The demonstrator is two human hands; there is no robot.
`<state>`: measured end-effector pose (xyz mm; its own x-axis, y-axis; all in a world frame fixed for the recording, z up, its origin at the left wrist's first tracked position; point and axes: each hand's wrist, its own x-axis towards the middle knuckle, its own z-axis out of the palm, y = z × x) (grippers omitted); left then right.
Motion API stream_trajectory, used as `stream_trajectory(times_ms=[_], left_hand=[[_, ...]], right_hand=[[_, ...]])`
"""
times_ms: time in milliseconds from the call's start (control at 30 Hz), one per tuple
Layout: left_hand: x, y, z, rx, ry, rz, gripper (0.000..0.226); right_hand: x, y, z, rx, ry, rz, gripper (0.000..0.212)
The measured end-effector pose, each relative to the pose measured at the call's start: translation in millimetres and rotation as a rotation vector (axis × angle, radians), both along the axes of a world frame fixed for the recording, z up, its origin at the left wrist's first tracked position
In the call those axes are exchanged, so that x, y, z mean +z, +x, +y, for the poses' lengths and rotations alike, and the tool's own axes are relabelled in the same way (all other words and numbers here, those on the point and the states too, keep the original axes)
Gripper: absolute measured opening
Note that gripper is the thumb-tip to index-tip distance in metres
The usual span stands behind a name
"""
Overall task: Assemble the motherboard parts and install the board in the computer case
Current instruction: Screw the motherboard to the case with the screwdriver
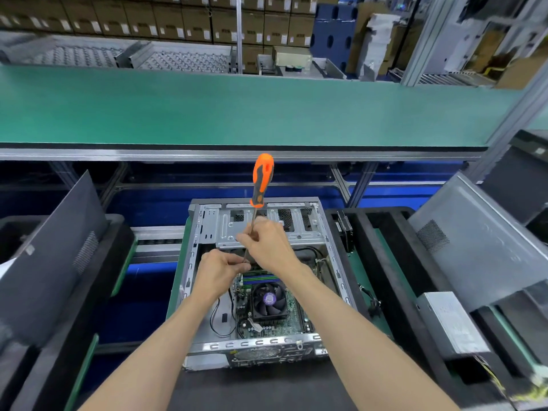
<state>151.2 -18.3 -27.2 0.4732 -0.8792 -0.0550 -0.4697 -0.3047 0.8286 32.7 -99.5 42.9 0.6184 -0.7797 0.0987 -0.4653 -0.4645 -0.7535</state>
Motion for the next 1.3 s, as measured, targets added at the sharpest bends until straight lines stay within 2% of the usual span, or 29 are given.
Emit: stream_trajectory(times_ms=[167, 267, 433, 633, 1300], left_hand=[[-6, 1, -2, 0.059, 0.061, -0.016, 0.012], [-9, 2, -4, 0.073, 0.101, -0.061, 0.01], [-15, 1, -4, 0.106, 0.149, -0.099, 0.012], [-18, 0, -4, 0.11, 0.197, -0.168, 0.011], [-27, -4, -6, 0.156, 0.272, -0.186, 0.014]], right_hand=[[22, 4, -7, -0.04, -0.034, -0.151, 0.016], [32, 6, -8, -0.045, -0.027, -0.212, 0.022], [44, 7, -7, 0.015, -0.044, -0.331, 0.02], [35, 10, -5, 0.038, -0.051, -0.295, 0.023], [19, 13, -2, 0.074, -0.023, -0.242, 0.026]])
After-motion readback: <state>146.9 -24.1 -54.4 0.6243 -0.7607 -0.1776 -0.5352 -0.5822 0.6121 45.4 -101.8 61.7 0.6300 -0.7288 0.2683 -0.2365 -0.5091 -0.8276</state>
